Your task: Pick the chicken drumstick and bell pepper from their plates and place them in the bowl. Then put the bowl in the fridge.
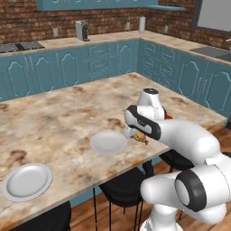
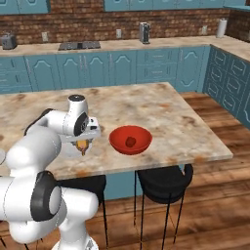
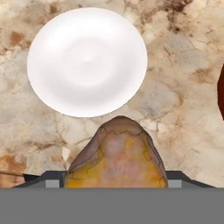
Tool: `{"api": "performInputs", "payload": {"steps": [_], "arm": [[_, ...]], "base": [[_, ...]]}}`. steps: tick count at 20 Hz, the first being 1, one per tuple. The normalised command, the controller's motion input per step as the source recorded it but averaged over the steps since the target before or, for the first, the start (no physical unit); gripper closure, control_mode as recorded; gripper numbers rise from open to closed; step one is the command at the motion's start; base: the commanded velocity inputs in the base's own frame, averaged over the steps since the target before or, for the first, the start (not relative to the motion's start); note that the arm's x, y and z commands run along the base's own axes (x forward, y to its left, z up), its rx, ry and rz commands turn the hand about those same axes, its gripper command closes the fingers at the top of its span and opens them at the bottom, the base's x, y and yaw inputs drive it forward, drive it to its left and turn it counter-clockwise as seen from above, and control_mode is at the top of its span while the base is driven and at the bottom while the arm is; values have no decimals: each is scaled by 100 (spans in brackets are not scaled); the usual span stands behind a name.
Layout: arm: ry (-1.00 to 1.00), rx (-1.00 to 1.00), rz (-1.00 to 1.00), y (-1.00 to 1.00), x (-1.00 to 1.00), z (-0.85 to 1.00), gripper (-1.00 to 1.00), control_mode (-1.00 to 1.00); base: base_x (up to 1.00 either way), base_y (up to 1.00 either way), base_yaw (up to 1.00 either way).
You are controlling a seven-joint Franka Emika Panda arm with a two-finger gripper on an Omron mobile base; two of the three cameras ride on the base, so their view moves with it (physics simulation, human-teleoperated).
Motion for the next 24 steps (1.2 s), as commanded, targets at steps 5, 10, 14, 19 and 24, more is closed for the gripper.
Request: {"api": "performInputs", "payload": {"steps": [5,10,14,19,24], "arm": [[0,0,0,0,0,0,100,100],[0,0,0,0,0,0,100,100],[0,0,0,0,0,0,100,100],[0,0,0,0,0,0,100,100],[0,0,0,0,0,0,100,-100]], "base": [[-14,-68,-1],[3,-29,7],[2,-2,2],[0,0,0],[0,0,0]]}}
